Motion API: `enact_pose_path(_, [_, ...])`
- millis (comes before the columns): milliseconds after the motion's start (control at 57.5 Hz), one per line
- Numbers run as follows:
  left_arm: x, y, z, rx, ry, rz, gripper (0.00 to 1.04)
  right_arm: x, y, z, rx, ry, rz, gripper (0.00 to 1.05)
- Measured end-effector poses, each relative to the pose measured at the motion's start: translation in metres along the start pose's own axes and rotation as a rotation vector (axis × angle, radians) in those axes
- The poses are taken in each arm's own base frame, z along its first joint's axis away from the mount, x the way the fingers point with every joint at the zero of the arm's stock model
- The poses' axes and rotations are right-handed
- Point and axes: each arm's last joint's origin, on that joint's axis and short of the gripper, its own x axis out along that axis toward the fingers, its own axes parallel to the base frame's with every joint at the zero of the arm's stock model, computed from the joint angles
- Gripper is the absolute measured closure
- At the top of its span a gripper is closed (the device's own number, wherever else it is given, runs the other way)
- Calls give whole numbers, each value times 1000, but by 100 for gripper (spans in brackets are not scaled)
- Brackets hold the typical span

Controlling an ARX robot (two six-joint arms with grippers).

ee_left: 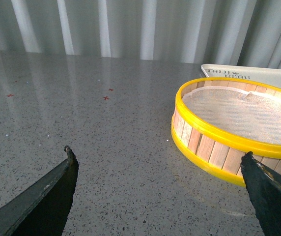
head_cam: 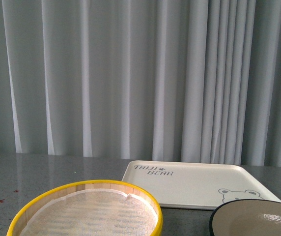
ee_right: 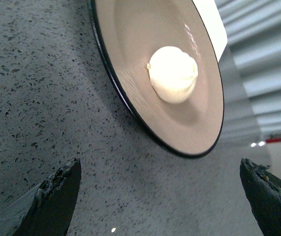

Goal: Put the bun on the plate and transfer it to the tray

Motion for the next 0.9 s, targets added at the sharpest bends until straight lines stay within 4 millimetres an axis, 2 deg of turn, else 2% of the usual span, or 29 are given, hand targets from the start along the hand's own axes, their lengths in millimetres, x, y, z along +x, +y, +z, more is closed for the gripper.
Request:
enact_pose_path(87, [0, 0, 0, 0, 0, 0, 7, 8, 1, 7, -155, -34, -1, 9])
enact_pose_path(313, [0, 0, 0, 0, 0, 0, 7, 36, 2, 16, -368, -79, -4, 9])
enact_pose_path(539, [0, 0, 0, 0, 0, 0, 7, 57, 9, 20, -469, -133, 52, 9])
enact_pose_path(904, [0, 0, 0, 0, 0, 0, 7, 80, -3, 33, -512, -154, 37, 9])
